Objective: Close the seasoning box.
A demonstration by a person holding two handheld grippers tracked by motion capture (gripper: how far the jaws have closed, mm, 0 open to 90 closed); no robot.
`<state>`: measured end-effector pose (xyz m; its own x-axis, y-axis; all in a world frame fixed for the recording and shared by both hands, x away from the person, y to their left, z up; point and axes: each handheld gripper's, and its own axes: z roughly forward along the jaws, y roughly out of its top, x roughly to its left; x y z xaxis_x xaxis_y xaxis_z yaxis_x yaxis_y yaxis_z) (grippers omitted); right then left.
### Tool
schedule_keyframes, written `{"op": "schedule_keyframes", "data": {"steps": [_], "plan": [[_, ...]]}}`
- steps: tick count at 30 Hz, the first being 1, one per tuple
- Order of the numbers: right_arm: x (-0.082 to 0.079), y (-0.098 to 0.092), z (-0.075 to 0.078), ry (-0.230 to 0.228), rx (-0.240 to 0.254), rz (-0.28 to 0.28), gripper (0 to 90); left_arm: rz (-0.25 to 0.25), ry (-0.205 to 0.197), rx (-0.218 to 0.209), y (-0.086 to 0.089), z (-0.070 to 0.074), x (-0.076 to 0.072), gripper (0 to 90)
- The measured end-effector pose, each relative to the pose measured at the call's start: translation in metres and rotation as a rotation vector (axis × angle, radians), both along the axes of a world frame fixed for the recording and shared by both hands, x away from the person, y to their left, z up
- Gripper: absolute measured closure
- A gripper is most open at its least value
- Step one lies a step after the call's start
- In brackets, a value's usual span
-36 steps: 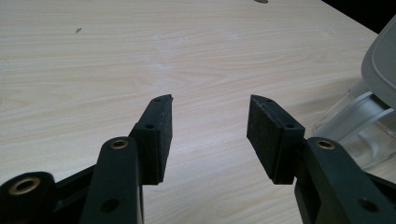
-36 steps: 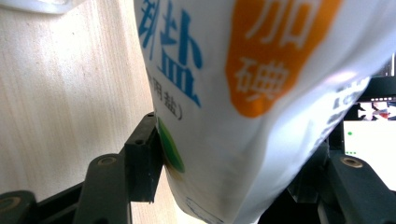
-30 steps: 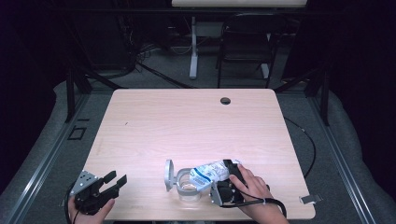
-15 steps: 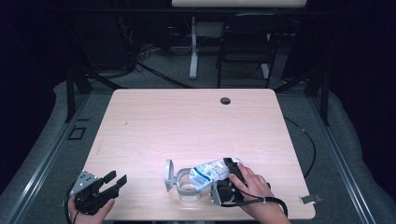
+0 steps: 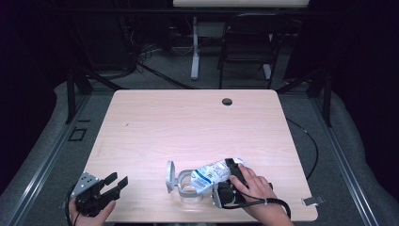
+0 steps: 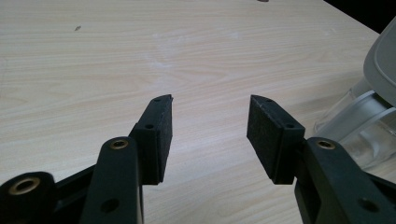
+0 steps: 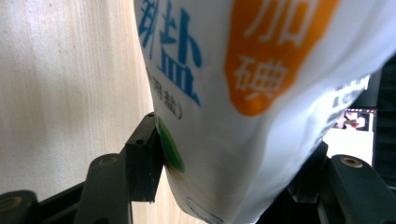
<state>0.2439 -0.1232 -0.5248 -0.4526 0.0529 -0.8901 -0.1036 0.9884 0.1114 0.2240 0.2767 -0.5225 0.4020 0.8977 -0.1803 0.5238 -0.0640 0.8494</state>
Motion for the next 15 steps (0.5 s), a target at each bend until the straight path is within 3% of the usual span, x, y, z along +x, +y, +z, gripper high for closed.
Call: {"op": "schedule_keyframes", "data": {"steps": [6, 7, 12, 15], "plan": [[-0.0014, 0.0013, 0.0028, -0.021, -0.051, -0.001, 40.2, 0.000, 0.003, 0.002, 0.0003, 0.0000, 0.0000, 50.8], [-0.0002, 0.0007, 0.0007, -0.013, -0.024, 0.013, 40.1, 0.000, 0.004, 0.003, 0.0003, 0.0000, 0.0000, 50.8], [-0.0012, 0.0022, 0.0031, -0.031, -0.068, 0.008, 40.2, 0.001, 0.000, 0.002, -0.0001, -0.0001, 0.0001, 50.8], [-0.0005, 0.0021, 0.0021, -0.031, -0.058, 0.019, 40.2, 0.001, 0.000, 0.002, -0.0001, -0.0001, 0.0001, 50.8]]}}
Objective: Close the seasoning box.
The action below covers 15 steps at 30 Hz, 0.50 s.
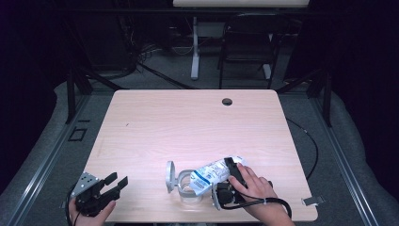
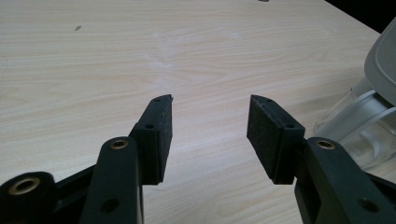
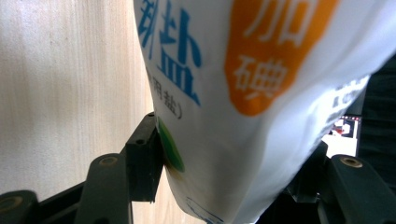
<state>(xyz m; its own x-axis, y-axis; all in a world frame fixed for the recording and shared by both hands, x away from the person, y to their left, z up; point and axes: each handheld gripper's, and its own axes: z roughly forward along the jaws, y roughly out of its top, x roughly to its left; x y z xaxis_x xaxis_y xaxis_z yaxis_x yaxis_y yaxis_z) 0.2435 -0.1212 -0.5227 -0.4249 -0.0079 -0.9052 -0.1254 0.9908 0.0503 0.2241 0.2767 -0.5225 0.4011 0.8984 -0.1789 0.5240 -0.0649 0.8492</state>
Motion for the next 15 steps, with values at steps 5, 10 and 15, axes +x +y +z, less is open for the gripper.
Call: {"op": "schedule_keyframes", "data": {"steps": [5, 10, 15], "plan": [[-0.0003, 0.0009, 0.0013, -0.013, -0.021, 0.004, 40.3, 0.001, 0.000, 0.000, -0.0001, -0.0002, 0.0001, 50.8], [-0.0009, 0.0017, 0.0023, -0.019, -0.041, 0.000, 40.3, 0.000, 0.001, 0.002, -0.0001, -0.0003, 0.0002, 50.8], [-0.0007, 0.0028, 0.0047, -0.037, -0.076, 0.011, 40.4, 0.001, 0.000, 0.001, -0.0001, -0.0003, 0.0001, 50.7]]}}
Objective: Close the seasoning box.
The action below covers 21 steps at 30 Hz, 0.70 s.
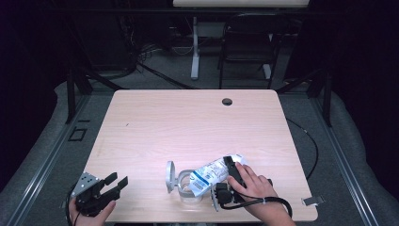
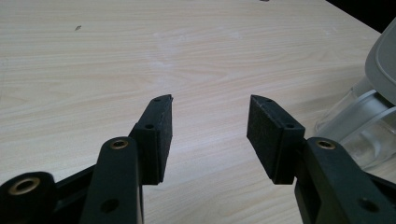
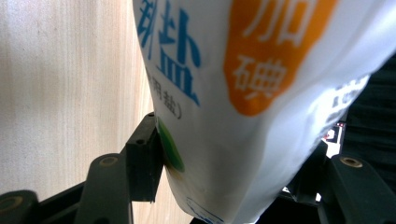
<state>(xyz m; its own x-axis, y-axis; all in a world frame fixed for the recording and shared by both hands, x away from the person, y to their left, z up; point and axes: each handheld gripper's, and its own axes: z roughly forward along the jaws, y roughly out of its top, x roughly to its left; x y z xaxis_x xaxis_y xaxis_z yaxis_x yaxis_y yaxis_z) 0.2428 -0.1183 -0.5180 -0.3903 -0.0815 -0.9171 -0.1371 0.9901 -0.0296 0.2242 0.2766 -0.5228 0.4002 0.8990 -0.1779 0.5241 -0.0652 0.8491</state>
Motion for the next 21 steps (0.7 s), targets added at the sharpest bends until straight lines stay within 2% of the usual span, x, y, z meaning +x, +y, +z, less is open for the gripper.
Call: {"op": "schedule_keyframes", "data": {"steps": [21], "plan": [[-0.0002, 0.0021, 0.0009, -0.023, -0.036, 0.013, 40.6, -0.001, 0.002, 0.002, -0.0002, -0.0002, 0.0002, 50.7]]}}
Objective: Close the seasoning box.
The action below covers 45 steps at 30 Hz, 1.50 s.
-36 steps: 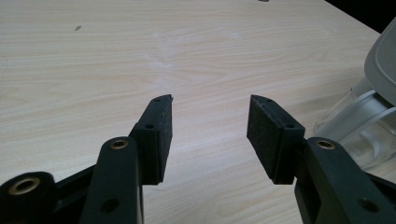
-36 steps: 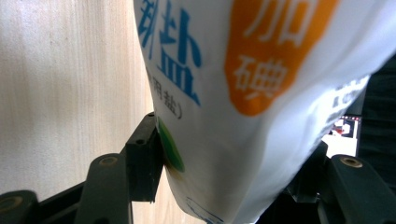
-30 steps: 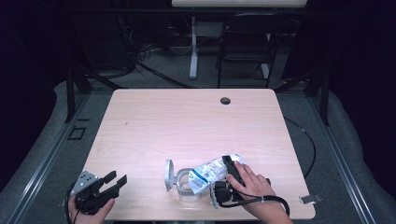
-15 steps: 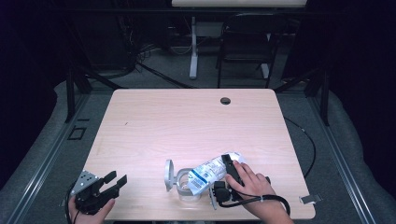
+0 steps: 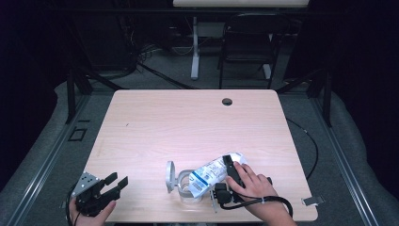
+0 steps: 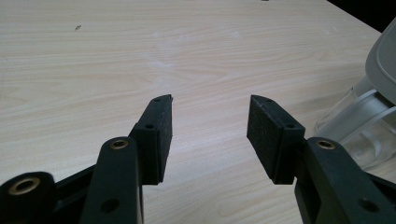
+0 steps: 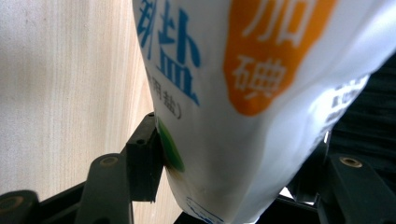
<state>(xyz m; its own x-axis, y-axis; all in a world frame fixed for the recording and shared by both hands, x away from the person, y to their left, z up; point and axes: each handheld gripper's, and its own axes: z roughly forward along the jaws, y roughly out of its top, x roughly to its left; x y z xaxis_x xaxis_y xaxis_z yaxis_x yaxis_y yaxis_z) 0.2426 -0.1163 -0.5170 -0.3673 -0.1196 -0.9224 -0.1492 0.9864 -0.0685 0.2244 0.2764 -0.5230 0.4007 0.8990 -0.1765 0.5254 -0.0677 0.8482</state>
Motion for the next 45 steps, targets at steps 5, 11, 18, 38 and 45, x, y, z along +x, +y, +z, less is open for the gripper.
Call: {"op": "schedule_keyframes", "data": {"steps": [5, 11, 18, 38, 45], "plan": [[-0.0004, 0.0006, 0.0008, -0.008, -0.011, 0.001, 40.7, 0.001, 0.002, 0.001, 0.0004, -0.0006, 0.0004, 50.7], [-0.0004, 0.0013, 0.0015, -0.017, -0.029, 0.010, 40.7, 0.002, 0.002, 0.000, 0.0005, -0.0007, 0.0004, 50.7], [-0.0019, 0.0025, 0.0034, -0.021, -0.052, -0.001, 40.8, 0.002, 0.006, 0.000, 0.0010, -0.0007, 0.0004, 50.6], [-0.0015, 0.0035, 0.0042, -0.032, -0.074, 0.020, 40.9, 0.002, 0.007, -0.001, 0.0012, -0.0013, 0.0008, 50.6], [-0.0014, 0.0039, 0.0046, -0.031, -0.079, 0.020, 41.0, 0.002, 0.008, 0.000, 0.0011, -0.0015, 0.0008, 50.6]]}}
